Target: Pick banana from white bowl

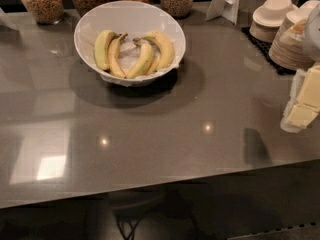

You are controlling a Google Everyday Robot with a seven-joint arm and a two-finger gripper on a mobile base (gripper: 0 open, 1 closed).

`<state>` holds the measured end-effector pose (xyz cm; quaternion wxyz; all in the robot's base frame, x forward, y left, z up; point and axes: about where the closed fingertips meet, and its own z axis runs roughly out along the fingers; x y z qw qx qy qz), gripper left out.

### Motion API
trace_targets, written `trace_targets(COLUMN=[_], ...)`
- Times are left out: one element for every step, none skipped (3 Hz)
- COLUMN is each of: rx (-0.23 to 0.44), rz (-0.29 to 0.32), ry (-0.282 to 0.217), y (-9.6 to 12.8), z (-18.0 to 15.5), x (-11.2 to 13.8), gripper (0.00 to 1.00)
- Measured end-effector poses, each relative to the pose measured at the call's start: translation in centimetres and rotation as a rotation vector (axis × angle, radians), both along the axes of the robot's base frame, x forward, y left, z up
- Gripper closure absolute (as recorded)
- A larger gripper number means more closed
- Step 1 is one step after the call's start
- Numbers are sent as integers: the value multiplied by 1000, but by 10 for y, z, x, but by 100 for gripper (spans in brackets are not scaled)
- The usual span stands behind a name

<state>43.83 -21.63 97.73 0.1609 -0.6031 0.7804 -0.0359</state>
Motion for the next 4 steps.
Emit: trace_targets(rx=[0, 7, 43, 74], rz=[0, 98, 266, 463], ry=[0, -104, -272, -402], y=[0, 16, 49, 87], z=[0, 8, 25, 39], x=[0, 17, 51, 80], gripper=[0, 0, 0, 0])
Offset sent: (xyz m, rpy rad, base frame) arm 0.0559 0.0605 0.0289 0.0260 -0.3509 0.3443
